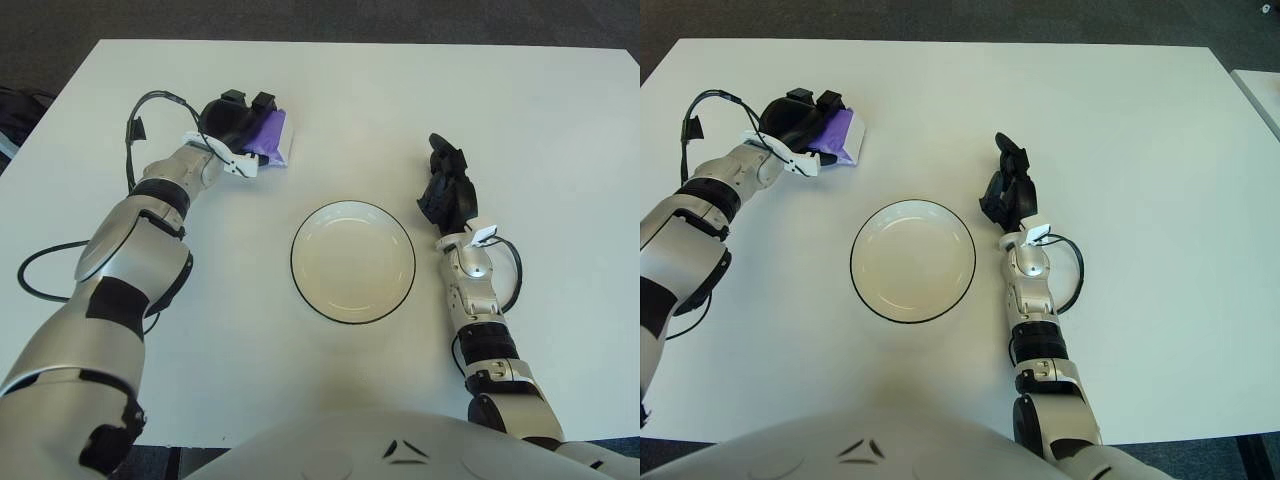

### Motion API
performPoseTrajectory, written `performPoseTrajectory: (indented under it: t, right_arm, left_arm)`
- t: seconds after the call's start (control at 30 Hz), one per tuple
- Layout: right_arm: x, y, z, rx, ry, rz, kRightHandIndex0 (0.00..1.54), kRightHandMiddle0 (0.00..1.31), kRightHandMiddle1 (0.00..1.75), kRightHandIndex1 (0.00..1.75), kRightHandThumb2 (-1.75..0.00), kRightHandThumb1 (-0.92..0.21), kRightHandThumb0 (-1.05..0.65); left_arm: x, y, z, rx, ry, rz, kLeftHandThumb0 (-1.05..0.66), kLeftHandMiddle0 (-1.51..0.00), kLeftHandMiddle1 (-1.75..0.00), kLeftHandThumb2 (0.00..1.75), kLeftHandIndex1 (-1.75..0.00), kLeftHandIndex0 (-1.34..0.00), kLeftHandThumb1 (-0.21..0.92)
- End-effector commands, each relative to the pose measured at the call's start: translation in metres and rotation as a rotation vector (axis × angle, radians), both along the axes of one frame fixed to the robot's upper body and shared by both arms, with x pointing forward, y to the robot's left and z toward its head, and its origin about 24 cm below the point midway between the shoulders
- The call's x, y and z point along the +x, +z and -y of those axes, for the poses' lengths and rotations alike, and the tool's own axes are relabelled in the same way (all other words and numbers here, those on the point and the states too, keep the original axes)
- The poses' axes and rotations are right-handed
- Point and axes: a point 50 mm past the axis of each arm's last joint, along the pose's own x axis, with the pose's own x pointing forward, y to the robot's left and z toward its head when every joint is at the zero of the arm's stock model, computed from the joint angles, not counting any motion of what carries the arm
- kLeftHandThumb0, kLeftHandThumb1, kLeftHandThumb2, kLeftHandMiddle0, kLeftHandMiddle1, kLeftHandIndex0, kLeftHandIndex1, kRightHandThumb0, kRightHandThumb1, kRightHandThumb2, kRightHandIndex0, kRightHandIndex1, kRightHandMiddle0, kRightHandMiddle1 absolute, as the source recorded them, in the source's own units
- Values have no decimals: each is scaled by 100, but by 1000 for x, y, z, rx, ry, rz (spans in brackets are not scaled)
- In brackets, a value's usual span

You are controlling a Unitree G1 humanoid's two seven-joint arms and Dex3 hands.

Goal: Put the tissue paper into the plate.

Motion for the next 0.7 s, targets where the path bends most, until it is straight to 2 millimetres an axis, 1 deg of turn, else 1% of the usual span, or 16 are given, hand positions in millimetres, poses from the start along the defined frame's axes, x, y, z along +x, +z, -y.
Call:
performPoseTrajectory:
  t: [0.0, 0.03, 0.23, 0.43, 0.67]
  right_arm:
    - [-28, -61, 7, 8, -28, -307, 28, 0, 57, 1, -96, -92, -72]
    - [-28, -61, 7, 8, -28, -308, 28, 0, 57, 1, -96, -92, -72]
    - [-28, -61, 5, 2, -25, -312, 28, 0, 57, 1, -96, -92, -73]
    - [-28, -62, 4, 1, -29, -323, 27, 0, 56, 0, -96, -92, -74]
    - [-28, -64, 5, -5, -26, -330, 27, 0, 55, 0, -96, -92, -74]
  left_arm:
    - [2, 22, 3, -67, -46, 48, -45, -109, -175, 123, -175, -55, 38]
    - [2, 23, 4, -74, -54, 51, -45, -109, -175, 122, -175, -55, 39]
    - [1, 53, 12, -134, -150, 112, -44, -108, -175, 121, -175, -54, 39]
    - [0, 65, 15, -147, -197, 129, -45, -109, -175, 122, -175, -55, 39]
    - [-8, 82, 27, -170, -325, 146, -45, -111, -175, 124, -175, -56, 37]
